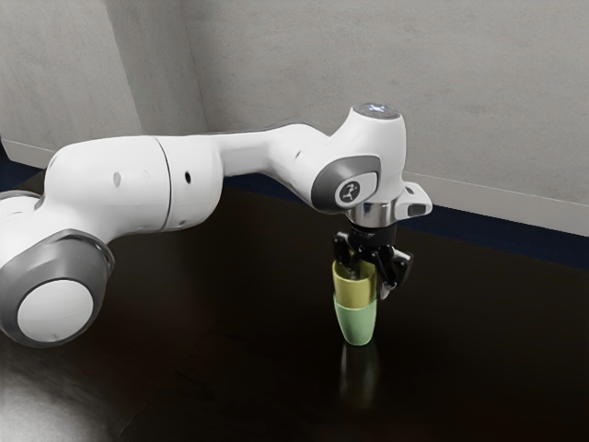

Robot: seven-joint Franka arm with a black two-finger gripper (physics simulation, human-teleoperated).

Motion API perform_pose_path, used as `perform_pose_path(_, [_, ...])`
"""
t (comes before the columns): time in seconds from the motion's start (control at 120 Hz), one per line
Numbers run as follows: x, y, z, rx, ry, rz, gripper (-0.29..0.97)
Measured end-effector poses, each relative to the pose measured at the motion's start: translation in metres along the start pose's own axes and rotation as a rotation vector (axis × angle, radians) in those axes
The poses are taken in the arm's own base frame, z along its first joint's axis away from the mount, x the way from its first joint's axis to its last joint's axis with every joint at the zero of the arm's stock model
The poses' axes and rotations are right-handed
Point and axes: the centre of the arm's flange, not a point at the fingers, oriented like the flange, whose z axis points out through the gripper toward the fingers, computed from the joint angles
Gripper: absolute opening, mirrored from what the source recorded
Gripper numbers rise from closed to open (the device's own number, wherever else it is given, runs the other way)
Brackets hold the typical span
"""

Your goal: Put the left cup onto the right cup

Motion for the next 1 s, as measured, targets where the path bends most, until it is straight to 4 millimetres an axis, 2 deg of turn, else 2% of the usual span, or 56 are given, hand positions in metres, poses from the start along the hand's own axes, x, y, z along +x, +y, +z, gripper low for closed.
perform_pose_path(0.192, [-0.002, 0.002, -0.005, 0.002, 0.002, 0.002, 0.57])
perform_pose_path(0.475, [-0.003, 0.003, -0.021, 0.001, 0.018, 0.003, 0.64])
perform_pose_path(0.758, [-0.013, 0.011, -0.053, -0.010, 0.049, 0.016, 0.66])
perform_pose_path(0.875, [-0.019, 0.014, -0.076, -0.019, 0.078, 0.020, 0.66])
perform_pose_path(1.0, [-0.029, 0.007, -0.105, -0.029, 0.109, 0.018, 0.66])
